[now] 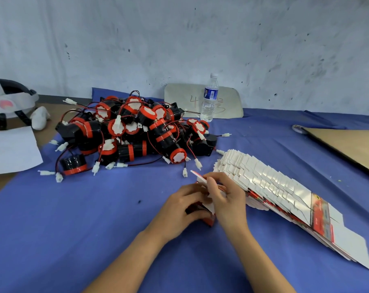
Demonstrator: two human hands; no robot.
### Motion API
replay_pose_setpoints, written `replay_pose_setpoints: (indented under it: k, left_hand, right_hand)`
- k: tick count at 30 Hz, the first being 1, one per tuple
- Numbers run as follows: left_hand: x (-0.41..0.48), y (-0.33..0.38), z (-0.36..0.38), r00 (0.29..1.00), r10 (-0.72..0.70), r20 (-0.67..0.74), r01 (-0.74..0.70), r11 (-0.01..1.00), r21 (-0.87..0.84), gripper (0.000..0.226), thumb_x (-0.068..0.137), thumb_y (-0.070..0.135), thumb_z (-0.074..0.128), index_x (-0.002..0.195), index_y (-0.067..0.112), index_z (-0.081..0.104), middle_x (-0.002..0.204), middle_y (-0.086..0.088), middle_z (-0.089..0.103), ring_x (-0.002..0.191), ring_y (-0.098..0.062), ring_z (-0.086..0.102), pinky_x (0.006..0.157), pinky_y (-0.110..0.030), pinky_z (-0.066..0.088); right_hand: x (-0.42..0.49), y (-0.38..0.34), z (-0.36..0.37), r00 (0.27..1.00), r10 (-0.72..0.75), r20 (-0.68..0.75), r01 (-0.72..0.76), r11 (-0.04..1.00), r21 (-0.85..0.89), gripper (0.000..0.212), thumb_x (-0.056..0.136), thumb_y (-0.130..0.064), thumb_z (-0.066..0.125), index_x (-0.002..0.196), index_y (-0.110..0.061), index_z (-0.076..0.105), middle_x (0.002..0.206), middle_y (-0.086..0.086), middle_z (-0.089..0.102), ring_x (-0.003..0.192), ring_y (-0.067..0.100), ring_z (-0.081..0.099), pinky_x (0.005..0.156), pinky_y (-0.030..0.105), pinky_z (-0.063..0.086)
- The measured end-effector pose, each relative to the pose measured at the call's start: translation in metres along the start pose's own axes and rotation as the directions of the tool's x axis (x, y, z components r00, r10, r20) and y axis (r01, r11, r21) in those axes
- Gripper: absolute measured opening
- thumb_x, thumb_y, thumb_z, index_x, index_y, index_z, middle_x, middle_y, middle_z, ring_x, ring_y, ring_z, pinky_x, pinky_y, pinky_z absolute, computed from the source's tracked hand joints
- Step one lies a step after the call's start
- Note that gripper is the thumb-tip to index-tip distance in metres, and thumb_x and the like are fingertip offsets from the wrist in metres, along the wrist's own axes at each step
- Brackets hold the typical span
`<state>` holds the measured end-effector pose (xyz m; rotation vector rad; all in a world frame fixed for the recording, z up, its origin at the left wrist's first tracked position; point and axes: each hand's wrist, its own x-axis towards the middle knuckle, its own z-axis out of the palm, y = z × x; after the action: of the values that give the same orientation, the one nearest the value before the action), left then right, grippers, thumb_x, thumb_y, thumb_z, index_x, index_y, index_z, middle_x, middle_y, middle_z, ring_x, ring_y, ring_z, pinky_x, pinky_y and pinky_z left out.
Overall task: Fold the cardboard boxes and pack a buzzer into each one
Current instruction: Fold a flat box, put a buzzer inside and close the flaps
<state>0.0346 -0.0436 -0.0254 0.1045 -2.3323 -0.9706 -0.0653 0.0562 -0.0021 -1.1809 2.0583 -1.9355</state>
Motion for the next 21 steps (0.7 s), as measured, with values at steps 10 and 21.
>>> replay_pose_setpoints:
  k: [10, 21]
  left_hand:
    - [-0.003, 0.003, 0.0, 0.931, -0.203, -0.304, 0.16, 0.974, -0.16, 0.034, 0.075, 0.006, 0.08, 0.085, 0.022, 0.052, 0.092, 0.008, 0.054, 0.088, -0.007, 0.058, 0.079, -0.019, 0.051]
    - [-0.001, -0.002, -0.019, 0.881, -0.468, -0.067, 0.396, 0.808, -0.436, 0.015, 0.088, 0.005, 0.068, 0.097, 0.017, 0.063, 0.099, 0.0, 0.069, 0.096, -0.007, 0.064, 0.086, -0.018, 0.049]
  right_hand:
    - [-0.012, 0.01, -0.017, 0.971, -0.131, 0.198, 0.179, 0.951, -0.253, 0.03, 0.091, -0.016, 0.066, 0.111, -0.038, 0.07, 0.104, -0.032, 0.066, 0.103, -0.009, 0.062, 0.085, 0.013, 0.048]
    - [-0.018, 0.015, -0.016, 0.968, -0.12, 0.221, 0.196, 0.911, -0.364, 0.028, 0.087, -0.024, 0.07, 0.114, -0.031, 0.07, 0.119, -0.025, 0.06, 0.125, 0.0, 0.051, 0.105, 0.017, 0.039]
